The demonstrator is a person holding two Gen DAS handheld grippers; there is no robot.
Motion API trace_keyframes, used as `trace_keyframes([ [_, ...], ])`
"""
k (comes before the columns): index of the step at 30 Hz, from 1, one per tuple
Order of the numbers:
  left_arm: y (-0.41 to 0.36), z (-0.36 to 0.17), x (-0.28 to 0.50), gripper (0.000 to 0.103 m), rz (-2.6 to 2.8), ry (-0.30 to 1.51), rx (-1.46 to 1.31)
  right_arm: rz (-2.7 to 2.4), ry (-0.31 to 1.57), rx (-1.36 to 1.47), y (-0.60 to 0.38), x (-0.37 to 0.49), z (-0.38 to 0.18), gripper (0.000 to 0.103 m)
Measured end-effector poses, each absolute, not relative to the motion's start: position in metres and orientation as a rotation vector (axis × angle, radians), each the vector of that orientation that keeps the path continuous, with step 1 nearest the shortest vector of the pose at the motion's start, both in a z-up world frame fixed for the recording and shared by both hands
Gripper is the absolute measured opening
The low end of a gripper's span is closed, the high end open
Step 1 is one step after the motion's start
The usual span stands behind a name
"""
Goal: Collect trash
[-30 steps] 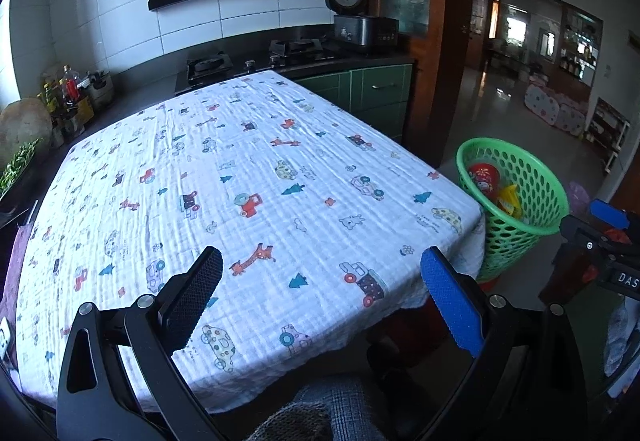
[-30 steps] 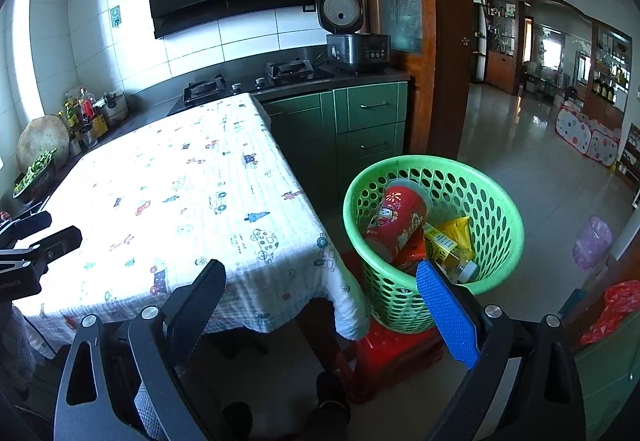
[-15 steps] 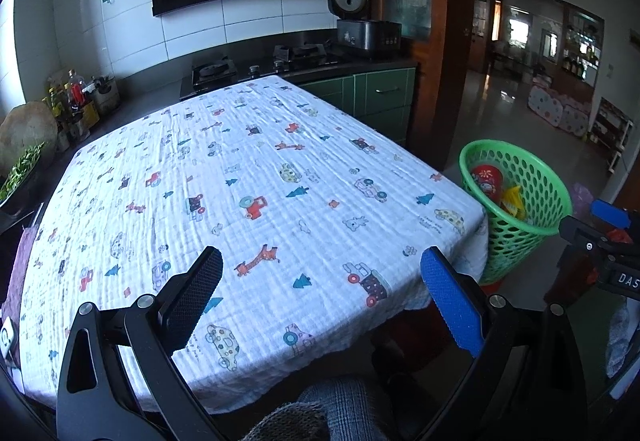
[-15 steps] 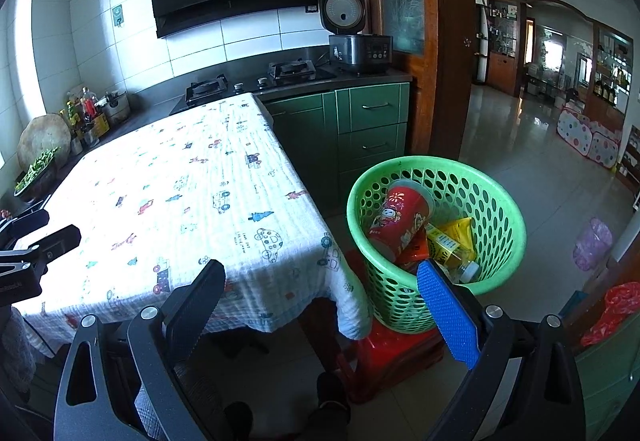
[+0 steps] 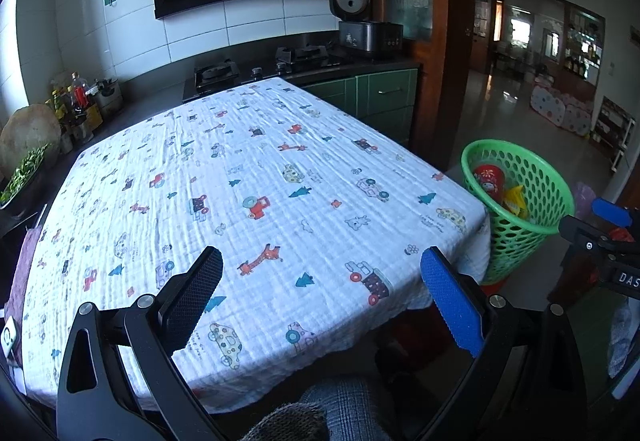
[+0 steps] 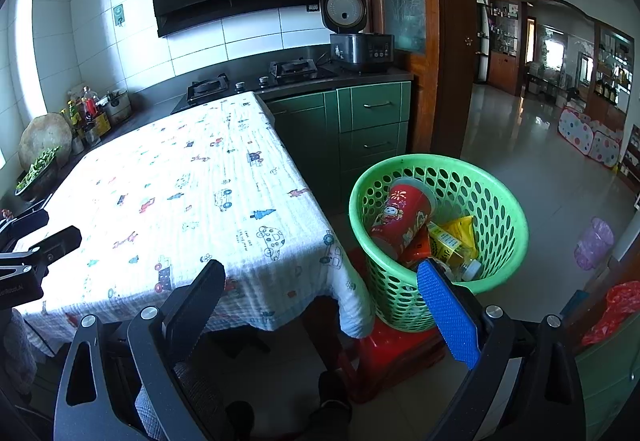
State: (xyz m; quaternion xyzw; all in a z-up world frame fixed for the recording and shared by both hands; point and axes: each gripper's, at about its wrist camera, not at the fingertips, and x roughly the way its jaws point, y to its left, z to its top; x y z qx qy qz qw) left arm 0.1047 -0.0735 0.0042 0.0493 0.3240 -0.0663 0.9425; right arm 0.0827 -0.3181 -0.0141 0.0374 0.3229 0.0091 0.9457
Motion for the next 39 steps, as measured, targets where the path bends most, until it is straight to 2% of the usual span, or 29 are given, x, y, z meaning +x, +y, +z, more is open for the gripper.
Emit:
trace_keyframes([
  [39, -0.0750, 0.0032, 0.1020, 0.098, -0.121, 0.658, 0.105, 0.029, 0.655, 0.081, -0.3151, 0.0808, -0.0125, 0.094],
])
